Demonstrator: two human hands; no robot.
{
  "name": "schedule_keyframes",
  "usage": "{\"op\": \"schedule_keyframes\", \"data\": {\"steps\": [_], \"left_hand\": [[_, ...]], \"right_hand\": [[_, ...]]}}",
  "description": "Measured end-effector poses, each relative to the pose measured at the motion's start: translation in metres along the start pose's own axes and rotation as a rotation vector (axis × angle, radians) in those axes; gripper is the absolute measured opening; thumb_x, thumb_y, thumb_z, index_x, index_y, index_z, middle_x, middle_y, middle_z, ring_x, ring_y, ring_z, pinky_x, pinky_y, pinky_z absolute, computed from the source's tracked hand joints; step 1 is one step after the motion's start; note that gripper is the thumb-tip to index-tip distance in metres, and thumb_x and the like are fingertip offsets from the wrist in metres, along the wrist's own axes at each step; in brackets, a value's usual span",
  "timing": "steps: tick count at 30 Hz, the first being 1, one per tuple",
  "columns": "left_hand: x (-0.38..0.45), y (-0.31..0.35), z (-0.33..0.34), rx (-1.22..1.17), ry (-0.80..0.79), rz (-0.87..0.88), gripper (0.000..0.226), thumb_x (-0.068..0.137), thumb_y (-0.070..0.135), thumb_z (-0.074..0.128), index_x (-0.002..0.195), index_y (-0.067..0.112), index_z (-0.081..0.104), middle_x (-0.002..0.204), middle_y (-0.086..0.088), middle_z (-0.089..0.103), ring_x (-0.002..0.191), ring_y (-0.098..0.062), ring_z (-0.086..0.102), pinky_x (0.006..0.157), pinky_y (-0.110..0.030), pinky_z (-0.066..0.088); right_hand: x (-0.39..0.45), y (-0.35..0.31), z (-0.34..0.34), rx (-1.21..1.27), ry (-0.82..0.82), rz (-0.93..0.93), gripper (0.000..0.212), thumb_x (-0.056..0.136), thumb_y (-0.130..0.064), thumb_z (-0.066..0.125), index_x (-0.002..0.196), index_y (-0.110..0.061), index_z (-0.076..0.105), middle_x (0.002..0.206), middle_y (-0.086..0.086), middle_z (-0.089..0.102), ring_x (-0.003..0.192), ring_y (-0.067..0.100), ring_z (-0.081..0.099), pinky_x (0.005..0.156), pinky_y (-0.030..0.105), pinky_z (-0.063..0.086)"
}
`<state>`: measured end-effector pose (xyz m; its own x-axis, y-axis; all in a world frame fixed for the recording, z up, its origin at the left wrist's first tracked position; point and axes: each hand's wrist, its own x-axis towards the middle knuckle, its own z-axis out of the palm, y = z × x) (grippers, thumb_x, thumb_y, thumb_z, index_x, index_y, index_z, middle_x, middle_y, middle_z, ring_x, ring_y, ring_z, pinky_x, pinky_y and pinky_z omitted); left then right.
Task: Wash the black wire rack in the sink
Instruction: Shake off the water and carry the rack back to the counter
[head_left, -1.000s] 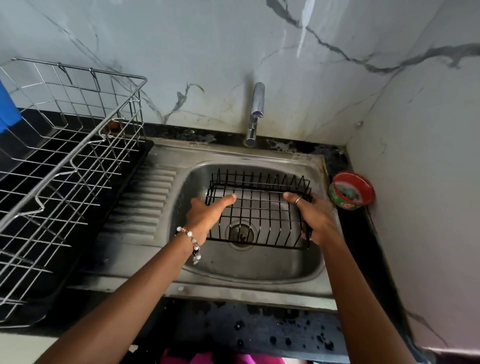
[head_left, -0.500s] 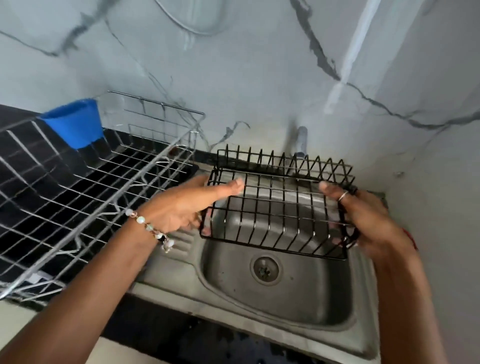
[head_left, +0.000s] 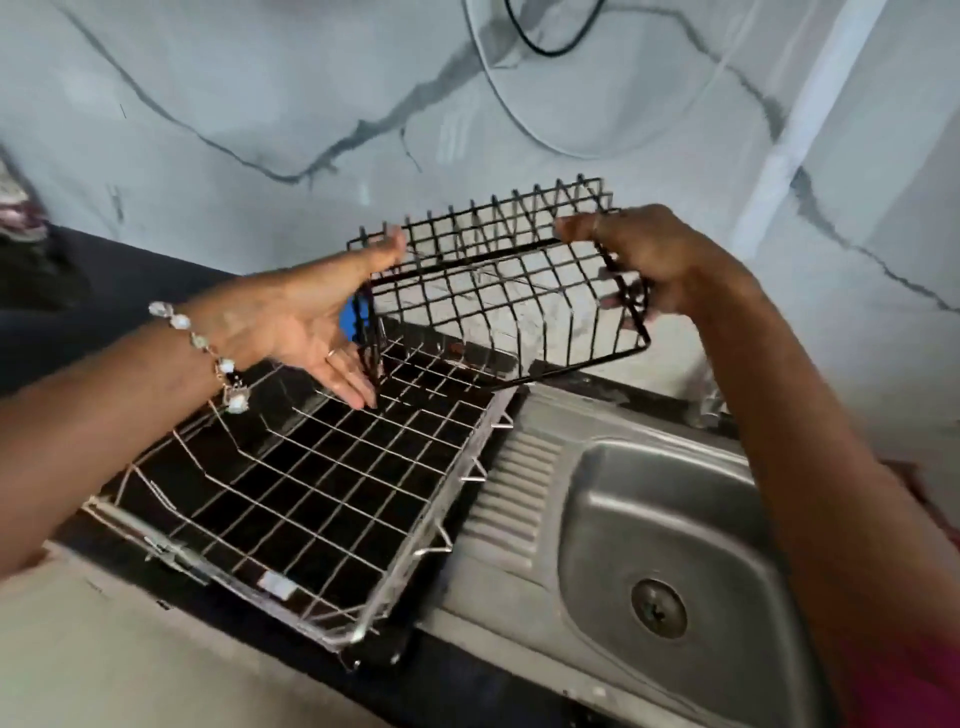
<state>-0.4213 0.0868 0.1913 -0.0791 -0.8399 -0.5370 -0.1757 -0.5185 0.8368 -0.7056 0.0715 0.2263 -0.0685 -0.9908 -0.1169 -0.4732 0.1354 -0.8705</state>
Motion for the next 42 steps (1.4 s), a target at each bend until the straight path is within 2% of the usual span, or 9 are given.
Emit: {"op": "schedule_keyframes", "data": {"steps": [6, 12, 19, 24, 29, 31, 35, 39, 42], "left_hand": [[0.036, -0.053, -0.058, -0.269, 0.056, -0.150, 0.092, 0.069, 0.063, 0.076, 0.146, 0.033, 0.036, 0.154, -0.029, 0.023, 0.122, -0.071, 0.032, 0.065, -0.080, 0.044], [0.060, -0.098, -0.075, -0.364, 0.111, -0.306, 0.083, 0.091, 0.052, 0.062, 0.155, 0.028, 0.015, 0.160, -0.027, -0.003, 0.119, -0.075, 0.027, 0.094, -0.076, 0.038], [0.072, -0.115, -0.076, -0.352, 0.096, -0.405, 0.080, 0.096, 0.047, 0.056, 0.157, 0.031, 0.006, 0.160, -0.023, -0.017, 0.130, -0.073, 0.014, 0.104, -0.070, 0.033], [0.077, -0.118, -0.069, -0.373, 0.003, -0.490, 0.085, 0.095, 0.036, 0.061, 0.157, 0.025, 0.003, 0.157, -0.033, -0.015, 0.134, -0.069, 0.014, 0.105, -0.067, 0.035], [0.078, -0.127, -0.061, -0.247, -0.083, -0.505, 0.060, 0.088, 0.024, 0.071, 0.138, 0.011, 0.039, 0.148, -0.045, 0.018, 0.120, -0.058, 0.044, 0.108, -0.060, 0.038], [0.070, -0.123, -0.061, -0.136, -0.096, -0.499, 0.047, 0.088, 0.023, 0.070, 0.125, 0.009, 0.045, 0.144, -0.047, 0.024, 0.125, -0.056, 0.043, 0.109, -0.058, 0.038], [0.055, -0.110, -0.075, 0.360, 0.019, -0.273, 0.069, 0.093, 0.022, 0.065, 0.149, 0.009, 0.029, 0.158, -0.018, 0.024, 0.139, -0.036, 0.035, 0.105, -0.048, 0.042], [0.047, -0.096, -0.091, 1.006, 0.190, 0.177, 0.034, 0.092, 0.041, 0.064, 0.087, 0.008, 0.058, 0.070, 0.001, 0.056, 0.053, -0.009, 0.048, 0.045, -0.022, 0.041], [0.067, -0.084, -0.100, 1.103, 0.283, 0.405, 0.038, 0.095, 0.044, 0.057, 0.096, 0.007, 0.063, 0.065, -0.001, 0.059, 0.050, -0.014, 0.054, 0.052, -0.031, 0.055]], "right_hand": [[0.062, -0.021, 0.102, -0.164, -0.180, -0.007, 0.082, 0.047, -0.065, 0.079, 0.110, -0.017, 0.062, 0.098, 0.002, 0.051, 0.077, 0.027, 0.059, 0.063, 0.045, 0.055], [0.127, 0.022, 0.170, -0.325, -0.291, 0.049, 0.111, 0.029, -0.082, 0.074, 0.116, -0.014, 0.063, 0.127, 0.010, 0.060, 0.107, 0.031, 0.060, 0.087, 0.047, 0.051], [0.133, 0.028, 0.215, -0.473, -0.489, 0.238, 0.066, 0.079, -0.043, 0.069, 0.132, -0.011, 0.049, 0.133, 0.012, 0.049, 0.115, 0.030, 0.053, 0.070, 0.041, 0.047], [0.143, 0.028, 0.229, -0.522, -0.514, 0.217, 0.045, 0.084, -0.035, 0.062, 0.123, -0.015, 0.055, 0.142, 0.012, 0.044, 0.123, 0.031, 0.048, 0.083, 0.050, 0.040], [0.155, 0.032, 0.243, -0.601, -0.521, 0.057, 0.019, 0.084, -0.031, 0.060, 0.097, -0.017, 0.061, 0.090, -0.004, 0.049, 0.100, 0.019, 0.042, 0.094, 0.045, 0.032], [0.153, 0.030, 0.244, -0.593, -0.555, 0.065, 0.020, 0.085, -0.032, 0.061, 0.100, -0.019, 0.061, 0.108, 0.004, 0.053, 0.108, 0.021, 0.040, 0.094, 0.048, 0.033], [0.146, 0.026, 0.235, -0.643, -0.502, 0.070, 0.063, 0.090, -0.027, 0.062, 0.144, -0.008, 0.036, 0.151, 0.015, 0.032, 0.134, 0.035, 0.035, 0.103, 0.054, 0.033], [0.142, 0.023, 0.227, -0.568, -0.341, 0.117, 0.064, 0.086, -0.023, 0.067, 0.138, 0.002, 0.039, 0.098, 0.014, 0.056, 0.084, 0.024, 0.054, 0.085, 0.047, 0.044], [0.131, 0.020, 0.230, -0.583, -0.236, 0.173, 0.077, 0.084, -0.027, 0.071, 0.143, 0.000, 0.029, 0.141, 0.023, 0.040, 0.118, 0.044, 0.049, 0.096, 0.059, 0.044]]}}
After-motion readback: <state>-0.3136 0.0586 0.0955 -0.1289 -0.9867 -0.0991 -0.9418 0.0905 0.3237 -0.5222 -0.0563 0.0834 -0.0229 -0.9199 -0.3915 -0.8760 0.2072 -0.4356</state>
